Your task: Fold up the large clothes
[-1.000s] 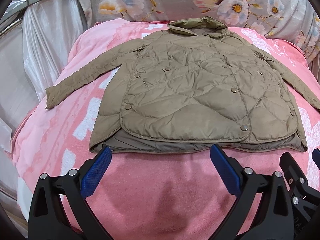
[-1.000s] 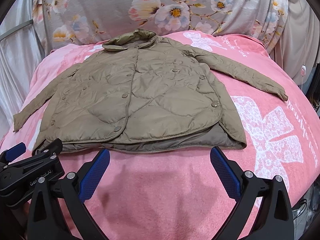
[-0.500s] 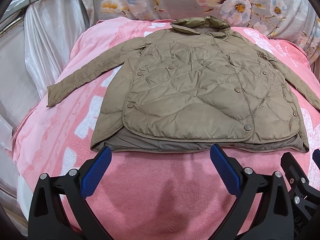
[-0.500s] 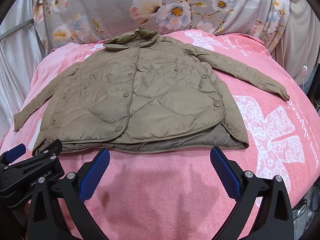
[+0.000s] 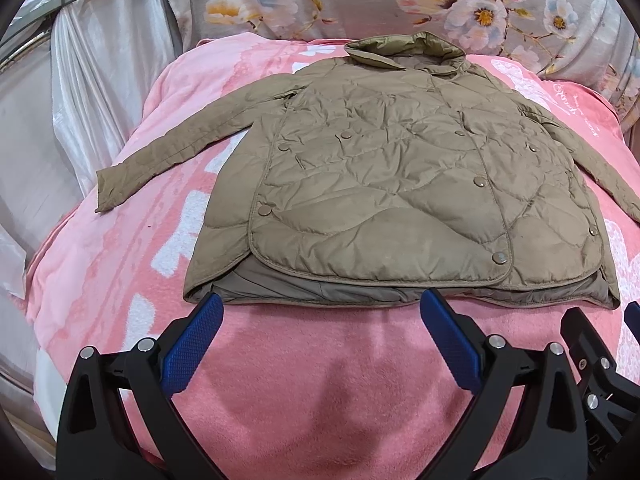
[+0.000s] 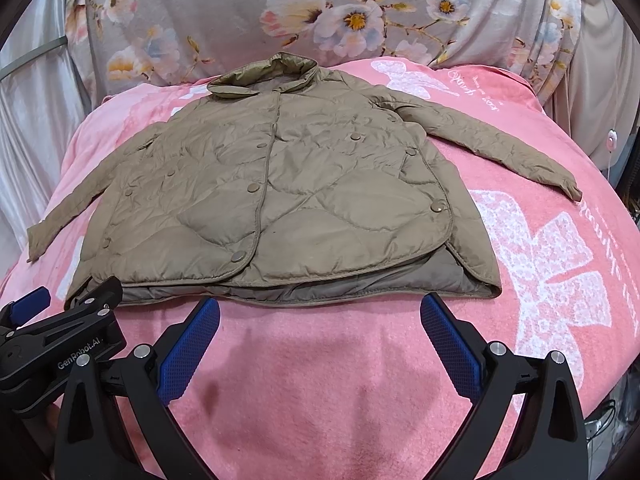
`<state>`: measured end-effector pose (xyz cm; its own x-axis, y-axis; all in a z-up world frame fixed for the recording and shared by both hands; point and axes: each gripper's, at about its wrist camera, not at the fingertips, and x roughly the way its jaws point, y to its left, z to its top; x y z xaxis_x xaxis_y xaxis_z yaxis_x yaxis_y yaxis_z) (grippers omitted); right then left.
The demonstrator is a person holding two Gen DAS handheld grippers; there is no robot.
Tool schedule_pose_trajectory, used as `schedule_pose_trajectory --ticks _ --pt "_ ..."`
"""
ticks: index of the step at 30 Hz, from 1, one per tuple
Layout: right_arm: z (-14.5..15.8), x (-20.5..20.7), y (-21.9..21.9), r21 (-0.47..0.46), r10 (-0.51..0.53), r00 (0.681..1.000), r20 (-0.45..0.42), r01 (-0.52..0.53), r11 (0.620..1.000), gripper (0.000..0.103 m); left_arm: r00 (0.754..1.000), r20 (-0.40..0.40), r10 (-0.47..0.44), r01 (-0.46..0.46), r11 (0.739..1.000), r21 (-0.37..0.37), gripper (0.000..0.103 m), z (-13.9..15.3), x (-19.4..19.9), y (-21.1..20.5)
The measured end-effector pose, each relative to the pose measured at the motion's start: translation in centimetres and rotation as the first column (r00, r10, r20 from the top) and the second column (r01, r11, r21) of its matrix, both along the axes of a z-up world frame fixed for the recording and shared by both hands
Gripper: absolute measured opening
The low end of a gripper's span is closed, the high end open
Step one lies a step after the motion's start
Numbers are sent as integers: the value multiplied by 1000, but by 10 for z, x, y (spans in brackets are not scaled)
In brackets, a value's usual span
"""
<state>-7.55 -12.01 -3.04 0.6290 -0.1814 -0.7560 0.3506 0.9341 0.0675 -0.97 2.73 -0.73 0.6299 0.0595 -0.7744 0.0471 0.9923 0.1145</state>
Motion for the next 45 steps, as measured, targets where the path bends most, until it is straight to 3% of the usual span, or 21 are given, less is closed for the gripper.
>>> schedule_pose_trajectory --ticks 19,22,27,34,38,40,43,45 --pt "-3 8 -7 19 6 1000 -6 -6 1000 98 1000 0 20 -20 1000 2 96 3 7 4" --pt "0 13 -31 49 -24 1000 11 24 999 98 999 -1 39 -39 999 2 96 4 14 5" --pt "5 23 -109 145 -175 984 38 168 975 98 998 -1 63 -63 998 -3 97 7 30 10" --pt "-18 23 -256 341 -478 878 11 446 828 98 997 43 68 -68 998 -7 96 12 57 9" --pt "-36 16 -328 401 -621 784 -16 574 714 98 992 97 84 -86 996 12 96 15 76 5" --pt "-51 13 -362 482 -677 736 -32 604 634 98 992 90 92 -91 996 -8 97 14 86 6" --pt "-71 8 -394 520 -740 669 -64 655 548 98 994 52 100 -97 994 -54 97 9 103 7" --pt "-73 13 -402 504 -760 648 -50 674 541 98 993 24 119 -118 992 -55 97 5 113 7"
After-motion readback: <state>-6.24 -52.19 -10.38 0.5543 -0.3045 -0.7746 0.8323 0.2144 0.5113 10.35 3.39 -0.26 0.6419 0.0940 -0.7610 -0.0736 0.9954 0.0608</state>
